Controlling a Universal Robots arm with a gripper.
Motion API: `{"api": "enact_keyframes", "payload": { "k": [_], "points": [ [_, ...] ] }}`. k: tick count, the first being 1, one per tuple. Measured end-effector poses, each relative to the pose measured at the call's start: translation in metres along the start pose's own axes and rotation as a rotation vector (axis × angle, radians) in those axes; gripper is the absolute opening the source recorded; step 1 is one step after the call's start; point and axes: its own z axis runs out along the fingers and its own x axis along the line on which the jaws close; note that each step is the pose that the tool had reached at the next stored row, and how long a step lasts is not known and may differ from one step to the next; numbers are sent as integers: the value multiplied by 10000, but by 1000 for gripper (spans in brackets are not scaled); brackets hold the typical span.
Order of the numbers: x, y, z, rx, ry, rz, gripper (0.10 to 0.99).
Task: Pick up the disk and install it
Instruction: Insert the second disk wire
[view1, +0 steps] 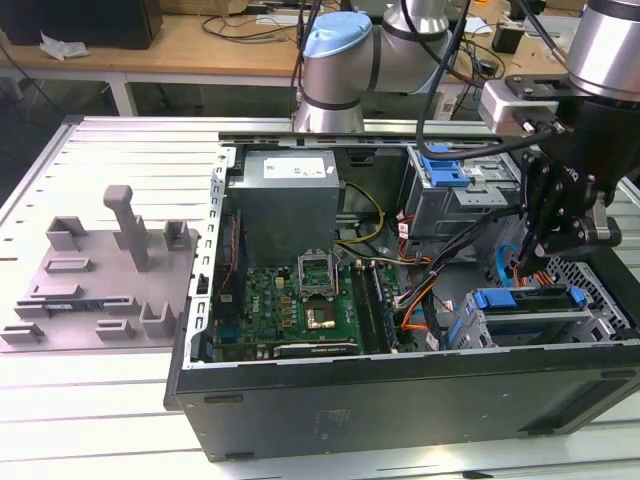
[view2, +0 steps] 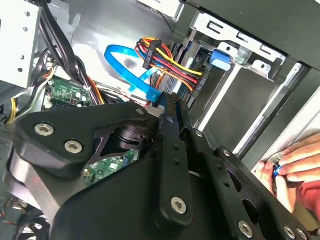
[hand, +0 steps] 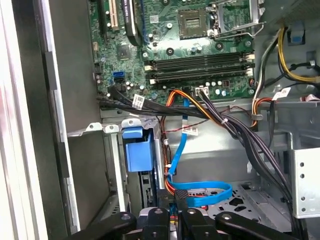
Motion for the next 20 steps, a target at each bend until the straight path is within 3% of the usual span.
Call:
{"api": "enact_keyframes", "payload": {
  "k": [5, 10, 12, 14, 15, 20],
  "points": [
    [2, 0, 0, -2, 10, -198, 161],
    [130, -9, 10, -80, -3, -215, 161],
    [152, -10, 11, -100, -131, -221, 161],
    [191, -13, 15, -126, -560, -239, 161],
    [211, -15, 17, -132, -611, -248, 161],
    [277, -19, 22, -285, -613, -409, 161]
  ]
}}
